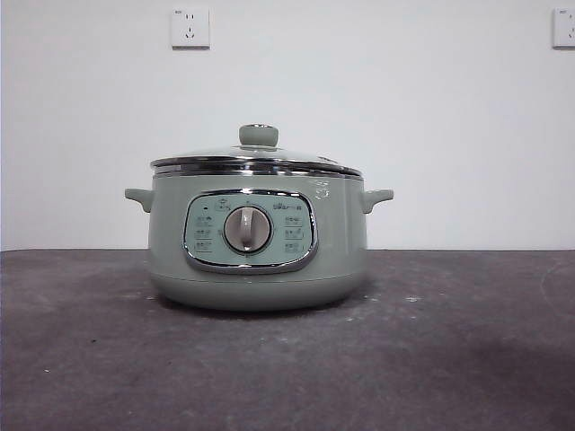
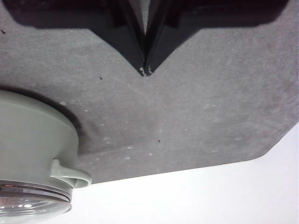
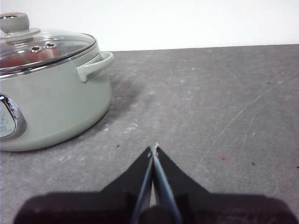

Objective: Pick up the pumpkin,open the lid,put the pumpkin in the pot,close the lid

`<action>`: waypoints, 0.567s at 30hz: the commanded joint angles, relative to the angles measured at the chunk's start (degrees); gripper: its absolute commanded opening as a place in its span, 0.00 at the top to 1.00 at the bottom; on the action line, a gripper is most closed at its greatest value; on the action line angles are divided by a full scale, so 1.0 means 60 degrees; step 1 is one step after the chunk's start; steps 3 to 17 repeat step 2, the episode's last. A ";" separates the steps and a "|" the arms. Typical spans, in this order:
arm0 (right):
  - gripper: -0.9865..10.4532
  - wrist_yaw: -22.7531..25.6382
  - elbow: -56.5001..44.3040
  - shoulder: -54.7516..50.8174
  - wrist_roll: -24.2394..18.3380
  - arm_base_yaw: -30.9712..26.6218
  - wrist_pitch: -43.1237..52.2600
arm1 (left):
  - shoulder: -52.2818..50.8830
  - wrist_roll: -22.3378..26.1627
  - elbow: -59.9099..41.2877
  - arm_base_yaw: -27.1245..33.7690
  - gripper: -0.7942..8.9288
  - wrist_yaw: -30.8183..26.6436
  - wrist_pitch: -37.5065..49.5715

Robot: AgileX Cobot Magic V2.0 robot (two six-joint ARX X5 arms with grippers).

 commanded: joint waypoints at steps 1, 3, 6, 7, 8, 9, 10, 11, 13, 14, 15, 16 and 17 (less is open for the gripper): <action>0.91 -0.0004 -0.0095 0.0004 0.0091 0.0004 -0.0095 | -0.0007 -0.0058 -0.0146 0.0033 0.92 -0.0007 -0.0004; 0.91 -0.0007 -0.0095 0.0004 0.0091 0.0004 -0.0095 | -0.0011 -0.0058 -0.0146 0.0029 0.92 -0.0007 0.0000; 0.91 -0.0007 -0.0095 0.0004 0.0091 0.0004 -0.0095 | -0.0011 -0.0058 -0.0146 0.0029 0.92 -0.0007 0.0000; 0.91 -0.0007 -0.0095 0.0004 0.0091 0.0004 -0.0095 | -0.0011 -0.0058 -0.0146 0.0029 0.92 -0.0007 0.0000; 0.91 -0.0007 -0.0095 0.0004 0.0091 0.0004 -0.0095 | -0.0011 -0.0058 -0.0146 0.0029 0.92 -0.0007 0.0000; 0.91 -0.0007 -0.0095 0.0004 0.0091 0.0004 -0.0095 | -0.0011 -0.0058 -0.0146 0.0029 0.92 -0.0007 0.0000; 0.91 -0.0007 -0.0095 0.0004 0.0091 0.0004 -0.0095 | -0.0011 -0.0058 -0.0146 0.0029 0.92 -0.0007 0.0000; 0.91 -0.0007 -0.0095 0.0004 0.0091 0.0004 -0.0095 | -0.0011 -0.0058 -0.0146 0.0029 0.92 -0.0007 0.0000; 0.91 -0.0007 -0.0095 0.0004 0.0091 0.0004 -0.0095 | -0.0011 -0.0058 -0.0146 0.0029 0.92 -0.0007 0.0000; 0.91 -0.0007 -0.0095 0.0004 0.0091 0.0004 -0.0095 | -0.0011 -0.0058 -0.0146 0.0029 0.92 -0.0007 0.0000; 0.91 -0.0007 -0.0095 0.0004 0.0091 0.0004 -0.0095 | -0.0011 -0.0058 -0.0146 0.0029 0.92 -0.0007 0.0000; 0.91 -0.0007 -0.0095 0.0004 0.0091 0.0004 -0.0095 | -0.0011 -0.0058 -0.0146 0.0029 0.92 -0.0007 0.0000; 0.91 -0.0007 -0.0095 0.0004 0.0091 0.0004 -0.0095 | -0.0011 -0.0058 -0.0146 0.0029 0.92 -0.0007 0.0000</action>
